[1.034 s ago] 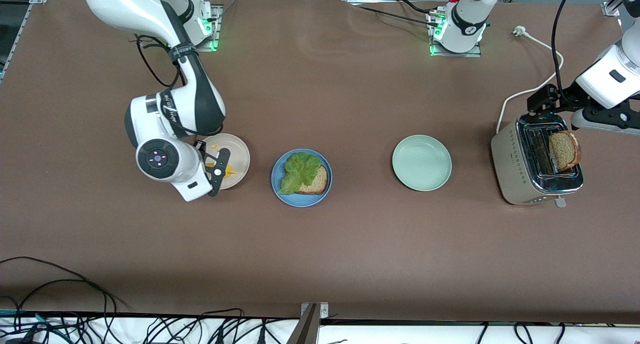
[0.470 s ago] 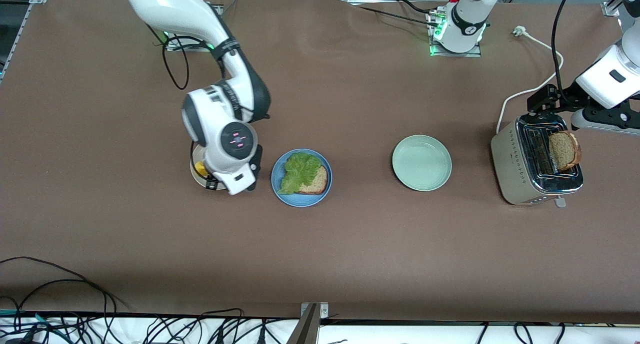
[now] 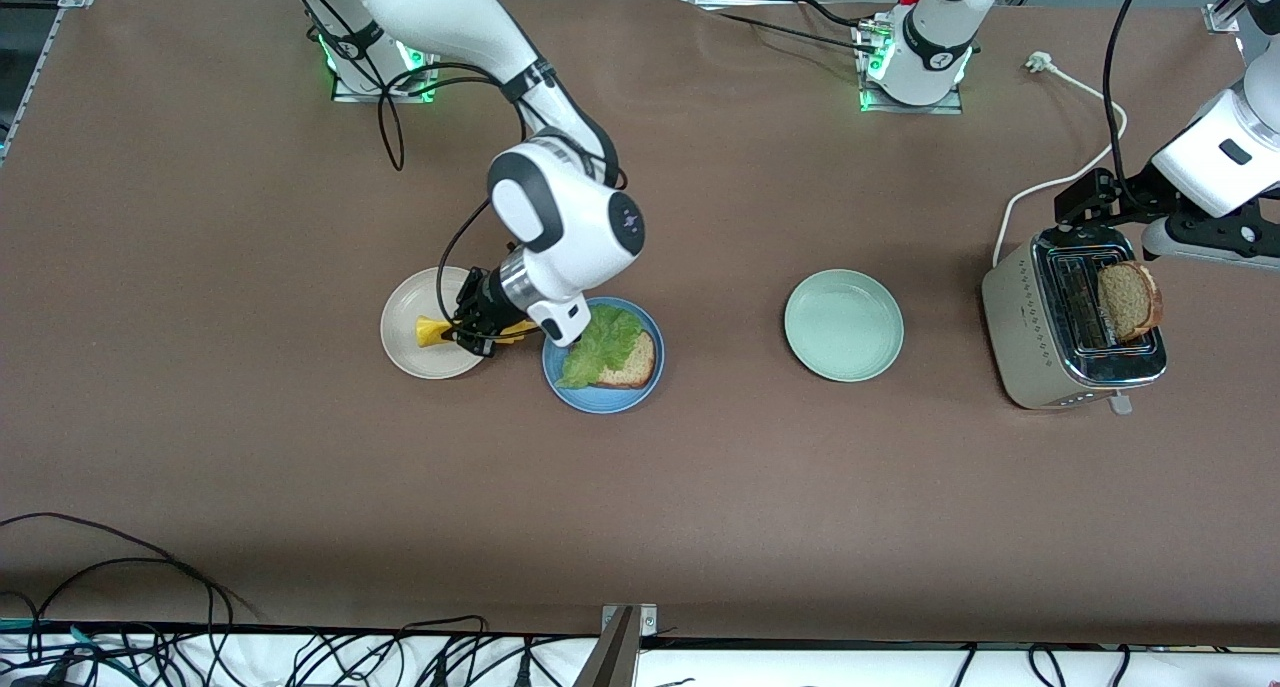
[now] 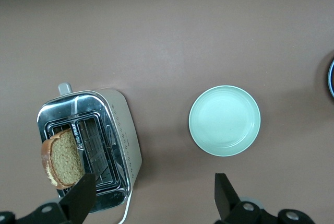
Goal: Make sandwich in blue plate with both arms
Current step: 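Tilt the mustard bottle with the right gripper over the lettuce on the bread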
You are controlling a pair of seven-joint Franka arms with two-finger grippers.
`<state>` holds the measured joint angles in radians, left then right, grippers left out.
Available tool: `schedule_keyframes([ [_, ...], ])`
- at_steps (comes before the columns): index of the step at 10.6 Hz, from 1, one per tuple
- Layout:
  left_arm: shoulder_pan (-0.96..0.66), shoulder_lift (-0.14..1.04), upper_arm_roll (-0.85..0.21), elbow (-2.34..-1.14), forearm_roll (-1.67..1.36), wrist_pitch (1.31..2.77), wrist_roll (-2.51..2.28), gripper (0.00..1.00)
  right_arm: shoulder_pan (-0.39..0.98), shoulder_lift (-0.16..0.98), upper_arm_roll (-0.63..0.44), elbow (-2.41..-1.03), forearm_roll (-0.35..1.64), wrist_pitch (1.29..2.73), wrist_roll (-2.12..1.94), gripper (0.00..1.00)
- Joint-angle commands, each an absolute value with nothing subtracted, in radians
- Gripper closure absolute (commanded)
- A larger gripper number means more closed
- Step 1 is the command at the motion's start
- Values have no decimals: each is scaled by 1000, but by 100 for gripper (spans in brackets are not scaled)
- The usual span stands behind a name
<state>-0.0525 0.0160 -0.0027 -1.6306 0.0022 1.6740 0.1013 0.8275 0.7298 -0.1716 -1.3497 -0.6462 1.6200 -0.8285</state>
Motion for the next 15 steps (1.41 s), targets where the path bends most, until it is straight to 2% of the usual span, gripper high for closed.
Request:
schedule_keyframes([
  [1, -49, 2, -5, -1643, -6, 1684, 103, 0, 911, 778, -189, -1310, -799, 1510, -801, 90],
  [4, -49, 2, -5, -1641, -6, 1692, 103, 0, 928, 785, -187, -1310, -825, 1447, -712, 90],
  [9, -49, -2, -6, -1647, -6, 1692, 103, 0, 919, 773, -190, -1278, -790, 1434, -726, 90],
  [12, -49, -2, -6, -1647, -6, 1692, 103, 0, 882, 715, -234, -1253, -593, 1422, -774, 90],
  [15, -49, 0, -6, -1647, -6, 1692, 103, 0, 760, 629, -262, -1250, -318, 1424, -836, 90],
])
